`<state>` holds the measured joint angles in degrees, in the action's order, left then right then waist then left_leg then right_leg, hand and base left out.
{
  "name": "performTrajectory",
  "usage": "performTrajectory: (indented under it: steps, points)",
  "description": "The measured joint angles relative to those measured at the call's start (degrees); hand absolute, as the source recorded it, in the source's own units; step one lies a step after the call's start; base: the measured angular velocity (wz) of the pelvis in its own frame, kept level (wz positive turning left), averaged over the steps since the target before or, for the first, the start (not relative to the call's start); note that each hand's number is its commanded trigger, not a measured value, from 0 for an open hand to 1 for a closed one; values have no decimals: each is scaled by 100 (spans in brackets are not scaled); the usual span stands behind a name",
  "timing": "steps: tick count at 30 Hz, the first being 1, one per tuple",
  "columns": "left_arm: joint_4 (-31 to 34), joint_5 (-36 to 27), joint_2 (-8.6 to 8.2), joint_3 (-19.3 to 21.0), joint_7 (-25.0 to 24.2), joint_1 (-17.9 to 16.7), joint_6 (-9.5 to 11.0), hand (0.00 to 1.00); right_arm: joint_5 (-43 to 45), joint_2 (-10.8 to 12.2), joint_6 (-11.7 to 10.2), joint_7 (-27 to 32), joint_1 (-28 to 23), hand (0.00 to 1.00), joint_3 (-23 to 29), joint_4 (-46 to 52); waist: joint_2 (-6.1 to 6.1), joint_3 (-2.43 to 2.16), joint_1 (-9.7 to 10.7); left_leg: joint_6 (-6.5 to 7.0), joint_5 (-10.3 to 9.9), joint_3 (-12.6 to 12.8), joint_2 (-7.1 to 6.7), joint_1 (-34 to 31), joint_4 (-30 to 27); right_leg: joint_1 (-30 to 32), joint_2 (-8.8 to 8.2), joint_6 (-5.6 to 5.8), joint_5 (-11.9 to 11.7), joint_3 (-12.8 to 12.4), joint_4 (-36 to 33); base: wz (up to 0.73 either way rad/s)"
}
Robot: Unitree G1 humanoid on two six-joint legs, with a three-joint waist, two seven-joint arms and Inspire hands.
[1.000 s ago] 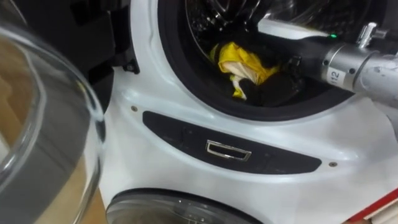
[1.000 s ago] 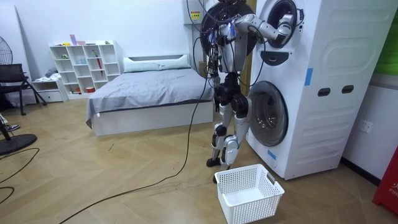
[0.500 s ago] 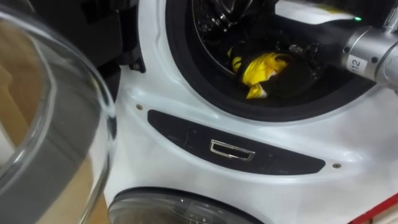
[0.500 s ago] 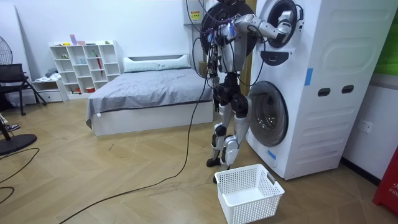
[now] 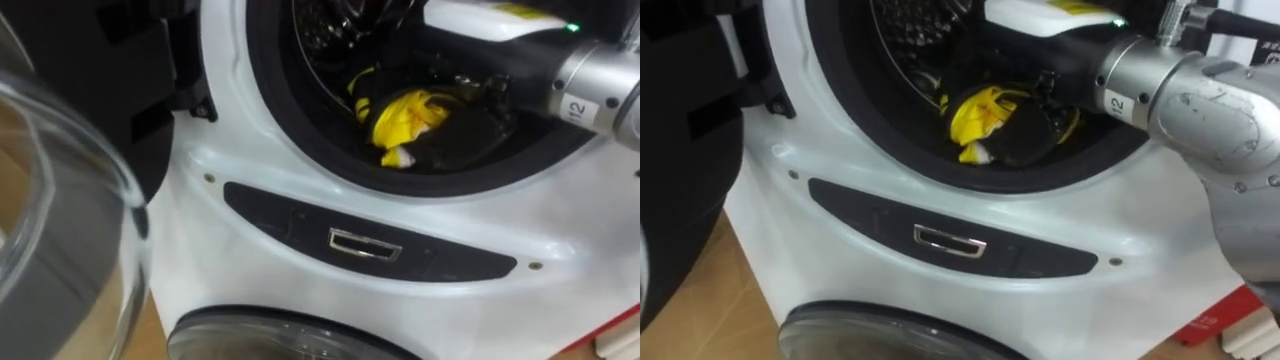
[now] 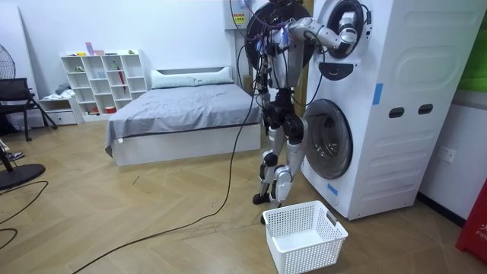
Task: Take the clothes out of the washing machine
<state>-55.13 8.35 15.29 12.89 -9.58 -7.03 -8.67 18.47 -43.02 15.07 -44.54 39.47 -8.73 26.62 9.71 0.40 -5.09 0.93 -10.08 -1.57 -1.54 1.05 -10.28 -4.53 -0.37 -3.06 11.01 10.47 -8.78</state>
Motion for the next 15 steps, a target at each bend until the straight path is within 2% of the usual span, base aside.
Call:
performTrajectory:
  steps: [3, 6, 8, 9, 12, 13, 15]
  points:
    - [-6, 2, 4, -94, 71, -6, 28, 0, -442, 17, -13, 27, -4, 100, -1, 250, -67, -16, -3, 0, 0, 75, 8, 9, 8, 45, 3, 0, 0, -87, -14, -18]
    - [-25, 2, 4, -129, 186, -57, 109, 0, -824, 18, -85, 188, -65, 100, 64, 419, -140, -32, 100, 0, 0, 119, 19, 27, 11, 54, 4, 0, -2, -107, -42, -8]
    - [-22, 3, 2, -118, 212, -95, 184, 0, -953, 21, -202, 442, -534, 100, 449, 720, -188, -9, 150, 0, 0, 142, 73, 69, 13, 61, 11, 0, -3, -147, -98, -2]
    - [-22, 4, 0, -119, 212, -112, 195, 0, -971, 27, -257, 507, -700, 100, 552, 817, -177, -18, 148, 0, 0, 151, 74, 85, 13, 68, 11, 0, -3, -160, -99, -12]
    - [0, 8, -24, -130, 221, -284, 264, 0, -1360, 112, -507, 780, -1348, 100, 954, 1043, -257, 7, 227, 10, -9, 228, 85, 155, 25, -15, 15, 4, -7, -177, -98, -9]
    - [0, 9, -34, -128, 222, -377, 296, 0, -1552, 116, -582, 900, -1536, 100, 1134, 1104, -312, -3, 316, 32, -29, 234, 91, 156, 25, -15, 19, 13, -12, -170, -99, 0]
    - [-1, 10, -82, -82, 232, -470, 309, 0, -1845, 166, -667, 1045, -1815, 100, 1492, 1228, -416, -58, 357, 47, -64, 321, 109, 165, 59, 48, 28, 24, -19, -216, -106, -10]
